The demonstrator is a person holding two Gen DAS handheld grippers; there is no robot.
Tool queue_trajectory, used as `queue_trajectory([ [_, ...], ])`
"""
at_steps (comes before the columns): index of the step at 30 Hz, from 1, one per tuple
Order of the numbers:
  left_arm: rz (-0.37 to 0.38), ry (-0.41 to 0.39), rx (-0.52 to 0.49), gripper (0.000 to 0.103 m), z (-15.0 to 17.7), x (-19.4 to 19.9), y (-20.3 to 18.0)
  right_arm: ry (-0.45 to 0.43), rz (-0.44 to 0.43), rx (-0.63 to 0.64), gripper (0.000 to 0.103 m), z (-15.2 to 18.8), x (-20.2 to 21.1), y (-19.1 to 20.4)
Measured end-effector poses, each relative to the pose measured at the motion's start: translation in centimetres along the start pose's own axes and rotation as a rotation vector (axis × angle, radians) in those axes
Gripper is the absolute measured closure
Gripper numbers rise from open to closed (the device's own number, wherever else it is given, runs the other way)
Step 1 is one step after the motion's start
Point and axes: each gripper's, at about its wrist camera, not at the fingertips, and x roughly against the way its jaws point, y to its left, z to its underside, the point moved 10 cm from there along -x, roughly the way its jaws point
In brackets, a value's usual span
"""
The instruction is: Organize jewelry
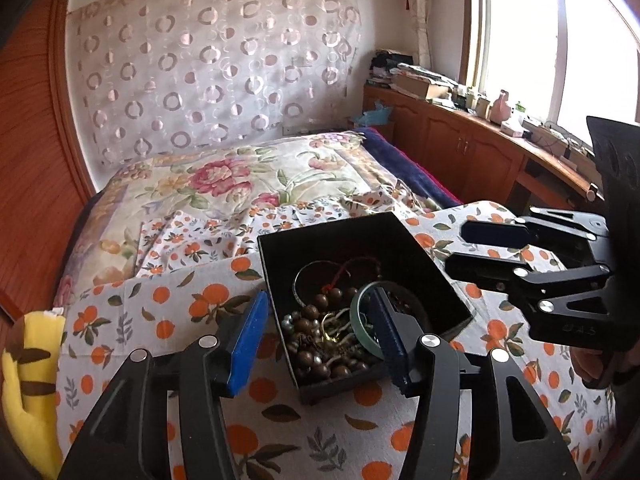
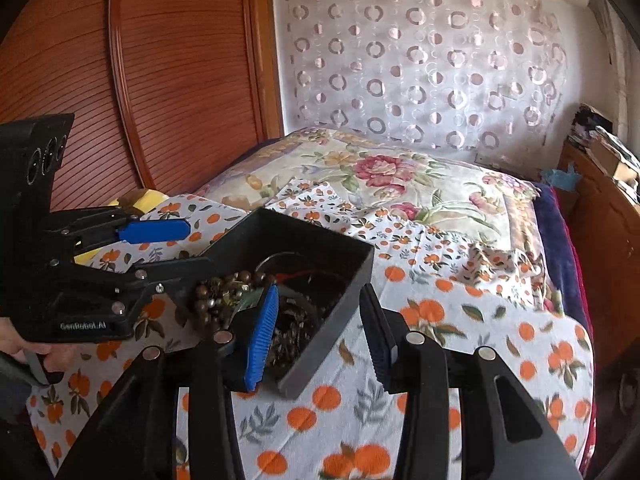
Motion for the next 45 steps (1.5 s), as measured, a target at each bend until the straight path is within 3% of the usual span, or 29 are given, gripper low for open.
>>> queue_trajectory([
  [3,-0.027,-0.017,0.013,0.030,0.5,1.4,0.1,-0.022,0.024,-0.015,0.055,0.7,1.6,0.2],
  [8,-0.056,-0.040,0.037,0.012,1.9,4.3,0.1,-0.086,0.077,-0.060,0.028,1.4,5.1,0.8],
  [11,-0.089,-0.053,0.047,0.008,2.9,6.2,0.4,-0.132,0.122,-0.077,0.014,1.8,7.5,1.2],
  [15,-0.113,-0.076,0.072,0.008,3.7,8.9,0.3,-0.177,0.168,-0.100,0.003,2.7,10.0,2.1],
  [21,-0.175,-0.102,0.086,0.008,4.8,12.3,0.4,-0.197,0.215,-0.142,0.003,3.8,12.4,2.8],
  [26,-0.165,-0.110,0.094,0.008,5.7,13.9,0.3,-0.217,0.231,-0.176,0.003,4.5,13.5,2.9],
  [45,-0.169,-0.130,0.106,0.008,6.0,14.6,0.5,-0.226,0.240,-0.183,0.003,5.3,14.3,3.2],
])
